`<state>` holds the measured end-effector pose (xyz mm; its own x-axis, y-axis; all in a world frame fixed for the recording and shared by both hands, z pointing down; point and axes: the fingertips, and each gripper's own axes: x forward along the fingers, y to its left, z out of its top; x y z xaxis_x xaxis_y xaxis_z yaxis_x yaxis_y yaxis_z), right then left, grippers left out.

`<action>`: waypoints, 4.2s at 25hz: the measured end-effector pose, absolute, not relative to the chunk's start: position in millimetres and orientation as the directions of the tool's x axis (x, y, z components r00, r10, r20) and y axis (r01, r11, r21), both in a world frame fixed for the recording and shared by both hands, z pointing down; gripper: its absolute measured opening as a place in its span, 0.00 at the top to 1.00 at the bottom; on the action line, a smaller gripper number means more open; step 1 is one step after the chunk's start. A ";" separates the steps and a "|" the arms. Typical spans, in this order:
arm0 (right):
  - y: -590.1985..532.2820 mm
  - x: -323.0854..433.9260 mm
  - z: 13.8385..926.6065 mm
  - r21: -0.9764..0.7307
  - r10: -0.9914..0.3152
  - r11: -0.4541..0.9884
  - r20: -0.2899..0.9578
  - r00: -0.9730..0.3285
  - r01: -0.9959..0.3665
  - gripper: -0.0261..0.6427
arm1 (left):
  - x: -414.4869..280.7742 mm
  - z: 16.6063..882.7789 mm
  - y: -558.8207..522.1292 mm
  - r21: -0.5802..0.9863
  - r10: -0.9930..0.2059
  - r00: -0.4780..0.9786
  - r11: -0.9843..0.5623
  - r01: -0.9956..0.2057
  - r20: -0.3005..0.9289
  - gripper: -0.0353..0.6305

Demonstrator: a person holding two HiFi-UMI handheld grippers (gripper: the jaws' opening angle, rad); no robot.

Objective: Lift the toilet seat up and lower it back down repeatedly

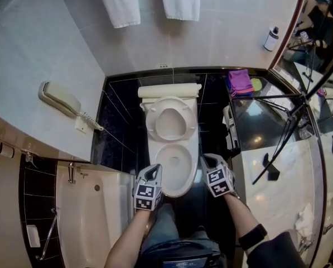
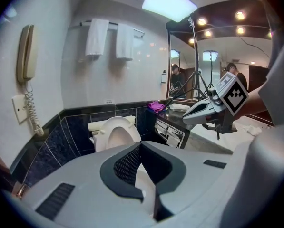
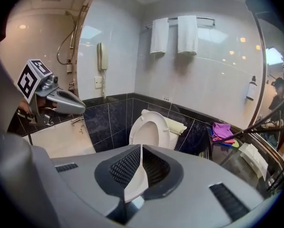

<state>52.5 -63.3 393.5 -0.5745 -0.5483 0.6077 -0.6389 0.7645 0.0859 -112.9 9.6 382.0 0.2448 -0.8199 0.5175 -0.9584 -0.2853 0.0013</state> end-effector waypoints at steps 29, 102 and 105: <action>-373.0 -144.5 494.5 0.685 -0.640 0.727 0.654 -0.403 -0.042 0.70 | -157.5 561.1 -196.5 0.098 -0.774 0.293 -0.289 -0.952 0.561 0.96; 19.4 -33.8 602.8 0.537 -0.484 0.841 0.688 -0.540 -0.069 0.93 | -99.6 677.6 29.4 0.177 -0.691 0.216 -0.129 -0.976 0.689 0.96; 19.0 -8.6 632.4 0.476 -0.507 0.856 0.697 -0.507 -0.201 0.93 | -96.8 707.8 50.3 0.182 -0.674 0.214 -0.118 -0.976 0.707 0.96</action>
